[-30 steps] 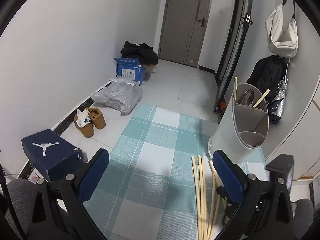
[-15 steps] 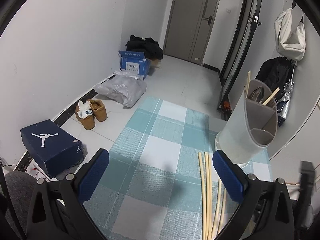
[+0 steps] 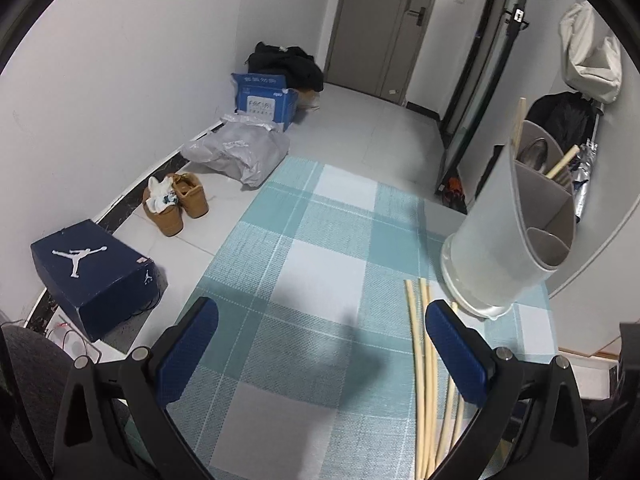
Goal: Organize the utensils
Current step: 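Lower the right gripper onto the loose chopsticks and close on one, then lift the chopstick with the right gripper while the left gripper grasps another chopstick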
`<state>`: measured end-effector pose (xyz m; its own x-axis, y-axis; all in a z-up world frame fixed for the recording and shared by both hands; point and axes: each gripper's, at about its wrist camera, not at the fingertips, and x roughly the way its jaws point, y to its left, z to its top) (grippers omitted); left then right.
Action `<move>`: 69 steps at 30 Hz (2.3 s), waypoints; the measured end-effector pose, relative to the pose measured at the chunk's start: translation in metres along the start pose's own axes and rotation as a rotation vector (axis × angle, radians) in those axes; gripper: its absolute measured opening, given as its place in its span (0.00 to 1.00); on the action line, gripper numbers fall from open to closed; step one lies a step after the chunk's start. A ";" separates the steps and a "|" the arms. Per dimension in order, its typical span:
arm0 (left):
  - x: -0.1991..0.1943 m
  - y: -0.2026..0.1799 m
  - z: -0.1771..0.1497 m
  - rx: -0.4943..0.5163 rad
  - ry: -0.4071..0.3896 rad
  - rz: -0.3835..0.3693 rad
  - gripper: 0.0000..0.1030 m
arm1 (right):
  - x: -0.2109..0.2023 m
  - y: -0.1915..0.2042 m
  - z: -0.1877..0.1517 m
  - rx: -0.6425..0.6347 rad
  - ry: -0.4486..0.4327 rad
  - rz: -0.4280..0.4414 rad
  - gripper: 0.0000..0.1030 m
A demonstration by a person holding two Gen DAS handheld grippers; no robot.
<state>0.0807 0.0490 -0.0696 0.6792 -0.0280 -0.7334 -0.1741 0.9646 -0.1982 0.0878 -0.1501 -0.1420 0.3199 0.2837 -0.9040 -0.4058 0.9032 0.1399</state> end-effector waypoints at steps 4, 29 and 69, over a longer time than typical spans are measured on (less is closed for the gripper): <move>0.000 0.005 0.000 -0.021 0.003 0.004 0.99 | 0.005 0.002 0.018 -0.035 0.010 -0.017 0.27; 0.050 -0.042 -0.010 0.175 0.327 0.031 0.99 | -0.025 -0.100 0.018 0.408 -0.318 0.390 0.04; 0.088 -0.060 0.018 0.239 0.370 0.036 0.31 | -0.040 -0.098 0.000 0.313 -0.298 0.108 0.46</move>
<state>0.1639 -0.0062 -0.1104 0.3673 -0.0439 -0.9291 0.0063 0.9990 -0.0447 0.1151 -0.2502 -0.1197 0.5416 0.4211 -0.7276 -0.1862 0.9041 0.3846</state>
